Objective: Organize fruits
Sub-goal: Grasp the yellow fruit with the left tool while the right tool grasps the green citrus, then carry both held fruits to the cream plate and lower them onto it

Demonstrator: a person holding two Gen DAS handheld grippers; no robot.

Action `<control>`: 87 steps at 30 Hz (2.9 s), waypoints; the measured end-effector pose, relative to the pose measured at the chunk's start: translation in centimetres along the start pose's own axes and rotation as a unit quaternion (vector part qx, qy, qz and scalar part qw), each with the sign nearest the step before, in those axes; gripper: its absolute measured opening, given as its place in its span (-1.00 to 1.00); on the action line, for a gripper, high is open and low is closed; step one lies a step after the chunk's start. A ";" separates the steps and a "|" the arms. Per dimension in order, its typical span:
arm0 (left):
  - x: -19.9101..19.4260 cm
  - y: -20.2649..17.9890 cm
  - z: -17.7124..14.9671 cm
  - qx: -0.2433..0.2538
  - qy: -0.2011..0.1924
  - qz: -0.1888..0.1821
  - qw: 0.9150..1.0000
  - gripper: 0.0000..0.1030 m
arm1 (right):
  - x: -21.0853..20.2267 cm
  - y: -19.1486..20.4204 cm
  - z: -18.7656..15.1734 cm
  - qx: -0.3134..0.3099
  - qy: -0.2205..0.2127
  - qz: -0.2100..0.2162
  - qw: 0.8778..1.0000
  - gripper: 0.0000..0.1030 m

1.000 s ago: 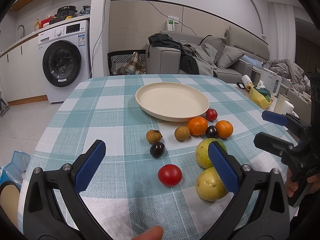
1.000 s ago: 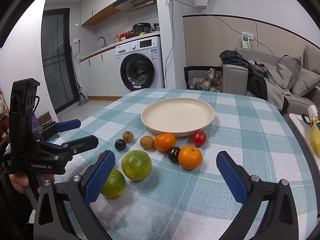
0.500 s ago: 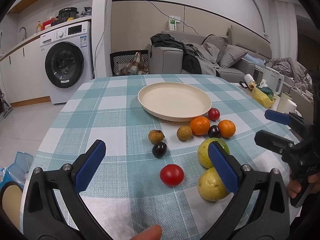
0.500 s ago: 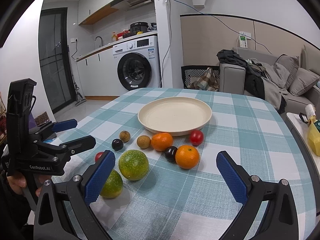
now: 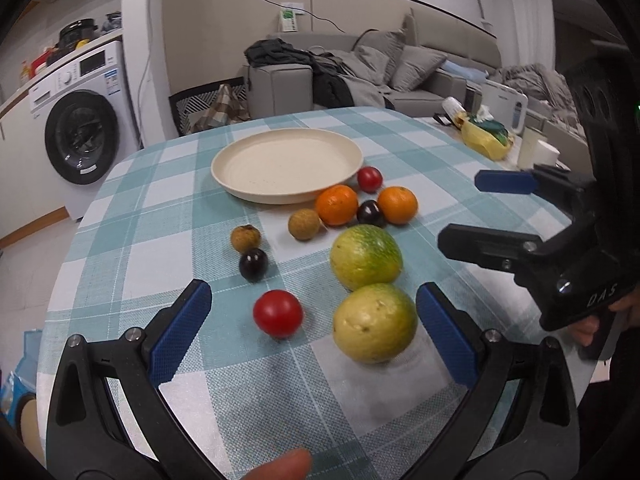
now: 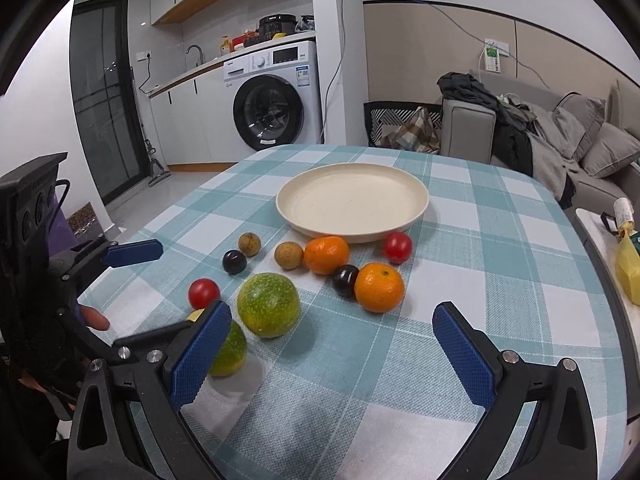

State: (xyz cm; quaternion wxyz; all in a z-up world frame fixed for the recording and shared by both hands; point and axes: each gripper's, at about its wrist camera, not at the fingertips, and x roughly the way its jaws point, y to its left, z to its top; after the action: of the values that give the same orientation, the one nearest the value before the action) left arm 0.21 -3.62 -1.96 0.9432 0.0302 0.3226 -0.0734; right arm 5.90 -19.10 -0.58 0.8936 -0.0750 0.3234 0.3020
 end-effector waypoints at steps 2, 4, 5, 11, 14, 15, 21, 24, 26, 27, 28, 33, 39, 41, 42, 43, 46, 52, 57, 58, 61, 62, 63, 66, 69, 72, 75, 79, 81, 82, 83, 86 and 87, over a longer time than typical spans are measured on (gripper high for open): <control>0.0 -0.2 0.0 0.004 0.005 -0.015 1.000 0.91 | 0.1 0.2 0.0 -0.002 0.007 0.001 1.000 1.00; 0.1 -0.4 -0.1 0.007 0.011 -0.029 1.000 0.76 | 0.2 0.3 0.0 -0.003 0.014 0.002 1.000 1.00; 0.3 -0.6 -0.1 0.010 0.017 -0.034 0.999 0.69 | 0.2 0.3 -0.1 -0.005 0.016 0.005 1.000 1.00; 1.2 -2.2 -0.6 0.046 0.041 -0.055 0.997 0.36 | 0.1 0.1 -0.3 -0.004 0.024 0.005 1.000 1.00; 1.6 -2.9 -0.8 0.063 0.053 -0.065 0.994 0.23 | 0.1 -0.1 -0.5 0.000 0.026 0.005 1.000 1.00; 1.7 -3.1 -0.8 0.067 0.057 -0.068 0.994 0.20 | 0.1 -0.1 -0.6 0.000 0.028 0.005 1.000 1.00; 2.1 -3.3 -0.9 0.068 0.066 -0.080 0.992 -0.05 | 0.2 -0.1 -0.7 0.001 0.032 0.011 0.999 1.00; 1.9 -2.9 -0.9 0.063 0.067 -0.090 0.992 -0.05 | 0.2 -0.1 -0.7 0.002 0.035 0.017 0.999 1.00; 1.7 -2.7 -0.8 0.060 0.061 -0.088 0.992 -0.05 | 0.4 -0.1 -0.7 0.005 0.038 0.014 0.999 1.00; 1.6 -2.5 -0.7 0.058 0.058 -0.088 0.993 -0.05 | 0.4 -0.1 -0.7 0.007 0.039 0.011 0.999 1.00; 1.4 -2.2 -0.7 0.055 0.055 -0.088 0.993 -0.05 | 0.5 -0.1 -0.6 0.009 0.041 0.012 0.999 1.00; 0.5 -0.2 -0.1 0.029 0.040 -0.077 0.996 -0.05 | 1.3 0.0 -0.4 0.017 0.044 0.028 0.999 0.84; 0.1 2.9 0.2 -0.020 0.026 -0.072 0.997 -0.06 | 3.0 0.7 0.3 0.027 0.062 0.054 0.996 0.65; -0.1 3.7 0.3 -0.028 0.021 -0.064 0.997 -0.06 | 3.7 1.3 0.5 0.025 0.072 0.061 0.995 0.55; -0.2 4.0 0.3 -0.032 0.016 -0.060 0.998 -0.06 | 4.1 1.6 0.5 0.023 0.077 0.064 0.995 0.48; -0.3 4.4 0.4 -0.037 0.012 -0.058 0.998 -0.06 | 4.4 1.9 0.6 0.021 0.081 0.069 0.994 0.45; -0.3 5.4 0.6 -0.053 0.005 -0.049 0.997 -0.06 | 5.2 2.8 0.9 0.016 0.089 0.080 0.993 0.38; -0.7 6.7 0.8 -0.076 -0.010 -0.040 0.996 -0.18 | 6.8 3.3 1.1 0.025 0.107 0.082 0.991 0.08; -0.9 6.9 0.9 -0.081 -0.013 -0.038 0.996 -0.22 | 7.1 3.4 1.0 0.025 0.107 0.077 0.991 -0.02; -0.9 6.6 0.8 -0.078 -0.013 -0.037 0.996 -0.22 | 7.1 3.4 1.0 0.024 0.108 0.077 0.991 -0.02; -0.7 6.5 0.8 -0.077 -0.006 -0.038 0.996 -0.19 | 6.9 3.6 1.0 0.017 0.109 0.076 0.991 -0.02; -0.6 6.4 0.7 -0.077 -0.001 -0.036 0.996 -0.15 | 6.9 3.5 1.0 0.017 0.108 0.076 0.991 -0.02; -0.3 6.3 0.6 -0.075 0.005 -0.033 0.997 -0.14 | 6.8 3.5 0.9 0.017 0.108 0.077 0.991 -0.02; 0.1 6.4 0.5 -0.075 0.012 -0.027 0.997 -0.12 | 6.8 3.4 0.8 0.020 0.106 0.081 0.991 -0.02; 0.3 6.6 0.5 -0.076 0.014 -0.025 0.997 -0.11 | 6.7 3.3 0.7 0.020 0.106 0.082 0.991 -0.02; 0.4 6.6 0.4 -0.076 0.010 -0.024 0.997 -0.10 | 6.7 3.4 0.7 0.019 0.106 0.084 0.991 -0.02; 0.3 6.5 0.4 -0.073 0.005 -0.031 0.997 -0.11 | 6.5 3.6 0.6 0.016 0.104 0.087 0.991 -0.02; 0.2 6.4 0.5 -0.077 0.002 -0.040 0.996 -0.11 | 6.3 3.8 0.5 0.012 0.099 0.089 0.991 -0.03; 0.1 6.3 0.5 -0.076 -0.001 -0.041 0.996 -0.12 | 6.1 3.9 0.6 0.009 0.095 0.089 0.991 -0.03; 0.0 6.3 0.6 -0.076 -0.003 -0.042 0.996 -0.12 | 6.0 3.8 0.7 0.009 0.093 0.089 0.992 -0.03; 0.0 6.3 0.6 -0.077 -0.004 -0.044 0.996 -0.12 | 5.9 3.7 0.7 0.010 0.089 0.088 0.992 -0.03; -0.2 6.2 0.7 -0.074 -0.007 -0.044 0.996 -0.13 | 5.6 3.3 1.0 0.014 0.081 0.087 0.993 -0.03; -0.1 6.1 0.6 -0.073 -0.007 -0.043 0.996 -0.13 | 5.5 3.2 1.1 0.015 0.080 0.086 0.993 -0.03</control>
State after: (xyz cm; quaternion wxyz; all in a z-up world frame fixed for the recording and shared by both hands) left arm 1.46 2.36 -1.30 0.9411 -0.0532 0.3216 -0.0899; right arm 7.98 -13.45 -3.00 0.8366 -0.0570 0.4033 0.3663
